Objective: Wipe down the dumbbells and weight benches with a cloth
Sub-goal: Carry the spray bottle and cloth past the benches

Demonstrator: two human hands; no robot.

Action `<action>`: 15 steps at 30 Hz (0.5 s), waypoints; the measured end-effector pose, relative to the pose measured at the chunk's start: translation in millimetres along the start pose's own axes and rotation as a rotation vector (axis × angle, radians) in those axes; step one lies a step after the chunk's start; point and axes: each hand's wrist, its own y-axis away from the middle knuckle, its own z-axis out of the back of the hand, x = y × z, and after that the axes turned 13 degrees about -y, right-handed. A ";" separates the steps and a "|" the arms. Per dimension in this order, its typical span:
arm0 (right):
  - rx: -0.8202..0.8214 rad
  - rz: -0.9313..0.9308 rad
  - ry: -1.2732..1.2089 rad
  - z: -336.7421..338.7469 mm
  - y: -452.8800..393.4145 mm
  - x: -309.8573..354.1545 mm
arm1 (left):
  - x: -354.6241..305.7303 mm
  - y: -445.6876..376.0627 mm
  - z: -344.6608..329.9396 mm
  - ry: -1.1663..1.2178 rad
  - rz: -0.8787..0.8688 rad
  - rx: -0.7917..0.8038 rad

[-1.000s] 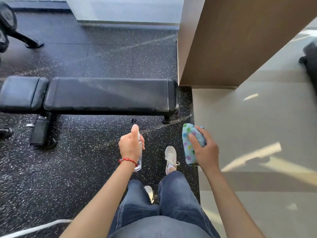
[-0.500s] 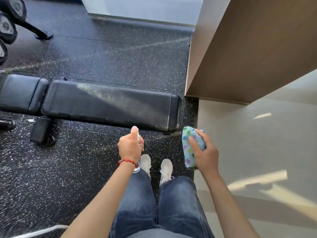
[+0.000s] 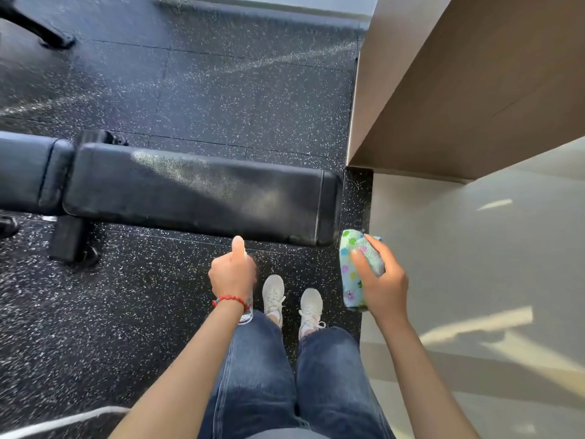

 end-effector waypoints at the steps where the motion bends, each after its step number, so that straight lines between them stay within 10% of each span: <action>1: 0.008 0.008 -0.001 -2.9 -3.4 1.2 | 0.8 -2.2 0.5 0.002 0.011 -0.009; 15: 0.197 0.048 0.074 -68.4 -33.6 28.0 | 10.7 -42.3 45.1 0.153 0.182 -0.116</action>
